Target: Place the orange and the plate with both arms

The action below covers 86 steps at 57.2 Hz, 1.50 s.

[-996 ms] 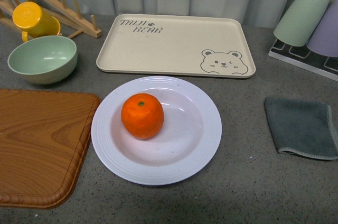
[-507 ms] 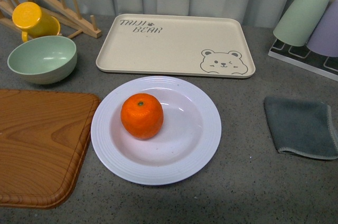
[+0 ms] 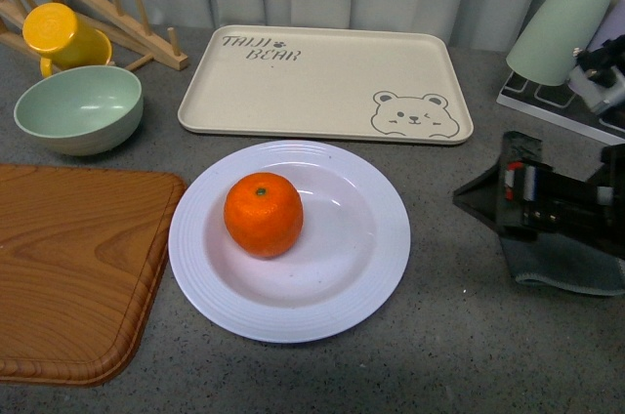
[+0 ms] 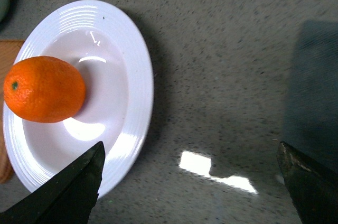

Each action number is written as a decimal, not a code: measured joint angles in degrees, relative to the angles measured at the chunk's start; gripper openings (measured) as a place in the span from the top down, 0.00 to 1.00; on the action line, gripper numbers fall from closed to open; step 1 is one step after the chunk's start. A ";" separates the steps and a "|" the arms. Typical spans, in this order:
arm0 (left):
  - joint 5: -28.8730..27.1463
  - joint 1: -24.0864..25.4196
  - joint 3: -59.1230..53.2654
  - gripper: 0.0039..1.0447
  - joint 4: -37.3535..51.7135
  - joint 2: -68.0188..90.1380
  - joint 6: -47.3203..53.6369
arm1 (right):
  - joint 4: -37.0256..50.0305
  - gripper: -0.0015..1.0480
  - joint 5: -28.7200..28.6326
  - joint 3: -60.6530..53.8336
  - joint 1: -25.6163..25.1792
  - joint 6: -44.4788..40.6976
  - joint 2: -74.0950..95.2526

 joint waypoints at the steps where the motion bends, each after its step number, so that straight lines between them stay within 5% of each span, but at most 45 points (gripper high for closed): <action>1: -0.02 0.00 0.00 0.06 0.00 0.00 0.00 | -0.26 0.09 -1.03 0.92 0.20 1.27 1.29; 21: -0.02 0.00 0.00 0.06 0.00 0.00 0.00 | 2.73 0.09 -16.55 12.13 2.45 20.06 17.84; 65: -0.02 0.00 0.00 0.06 0.00 0.00 0.02 | 6.58 0.09 -25.77 22.10 3.45 36.92 29.83; 86: -0.02 0.00 0.00 0.06 0.00 0.00 0.00 | 2.10 0.64 -24.17 22.60 3.56 35.50 30.86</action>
